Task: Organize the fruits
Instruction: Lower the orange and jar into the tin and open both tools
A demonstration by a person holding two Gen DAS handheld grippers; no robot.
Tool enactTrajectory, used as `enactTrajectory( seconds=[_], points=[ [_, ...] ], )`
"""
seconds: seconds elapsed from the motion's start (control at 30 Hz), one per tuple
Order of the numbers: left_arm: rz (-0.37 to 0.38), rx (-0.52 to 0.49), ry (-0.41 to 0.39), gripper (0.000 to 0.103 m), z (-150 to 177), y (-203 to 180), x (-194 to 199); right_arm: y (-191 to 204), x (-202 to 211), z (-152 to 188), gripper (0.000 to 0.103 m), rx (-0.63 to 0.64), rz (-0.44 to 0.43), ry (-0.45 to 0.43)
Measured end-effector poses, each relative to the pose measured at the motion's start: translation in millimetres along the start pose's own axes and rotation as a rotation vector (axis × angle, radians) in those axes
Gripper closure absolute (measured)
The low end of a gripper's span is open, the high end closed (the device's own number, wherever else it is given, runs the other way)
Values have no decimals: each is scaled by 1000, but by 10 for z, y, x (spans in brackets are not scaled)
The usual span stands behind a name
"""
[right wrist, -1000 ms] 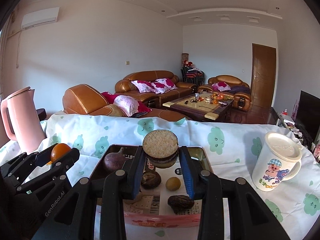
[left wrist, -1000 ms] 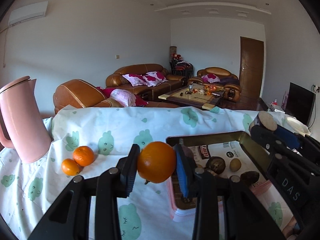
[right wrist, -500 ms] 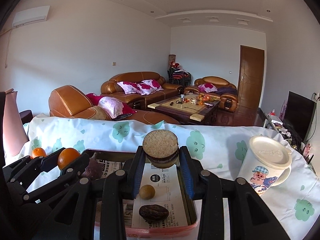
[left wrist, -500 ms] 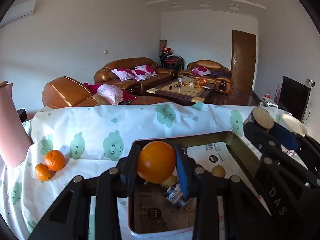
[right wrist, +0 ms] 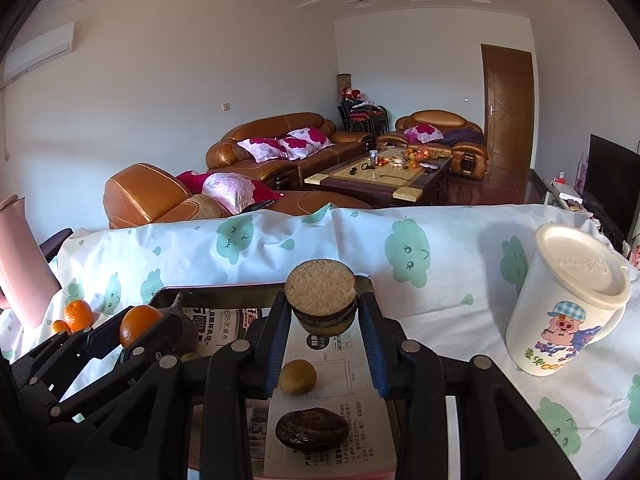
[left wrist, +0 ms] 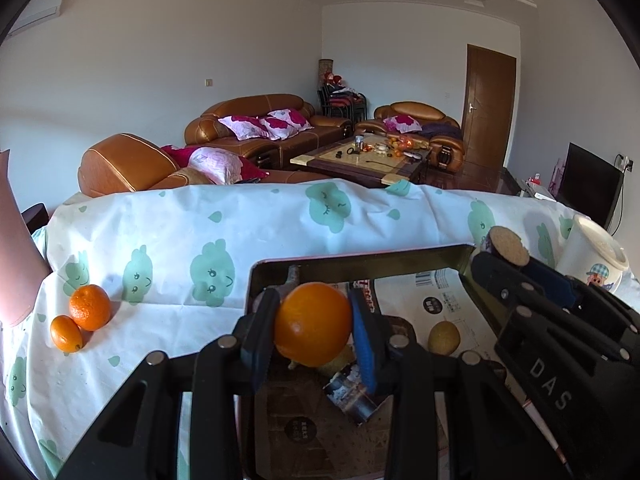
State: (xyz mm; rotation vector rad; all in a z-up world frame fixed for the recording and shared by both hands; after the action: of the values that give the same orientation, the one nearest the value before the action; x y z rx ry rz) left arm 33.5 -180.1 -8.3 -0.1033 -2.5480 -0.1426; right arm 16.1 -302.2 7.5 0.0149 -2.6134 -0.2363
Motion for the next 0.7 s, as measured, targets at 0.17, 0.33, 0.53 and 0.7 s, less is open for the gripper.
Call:
enactTrajectory(
  seconds=[0.17,0.33,0.53,0.7],
  points=[
    [-9,7,26,65,2,8,-41,4,-176,61,66,-32,-63,62],
    [-12,11,27,66,2,22,-26,-57,-240,114,66,-97,-144,100],
    [-1,-2,11,59,7,17,27,-76,-225,118,65,-154,-268,99],
    [-42,-27,-54,32,6,-12,178,-42,-254,123,65,-182,-357,104]
  ],
)
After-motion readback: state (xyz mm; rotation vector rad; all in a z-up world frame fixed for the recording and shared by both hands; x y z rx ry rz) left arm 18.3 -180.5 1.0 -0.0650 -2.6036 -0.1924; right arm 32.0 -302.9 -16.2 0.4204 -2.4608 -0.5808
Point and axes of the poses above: each gripper's, at about its wrist camera, not at the fingertips, and x roughly against the way its jaws point, y to its left, z to its underside, the point moved 2 cm from there along -x, roughly the way its jaws point, and after that the axes turned 9 degrees about -z, right-handed, at the moved point
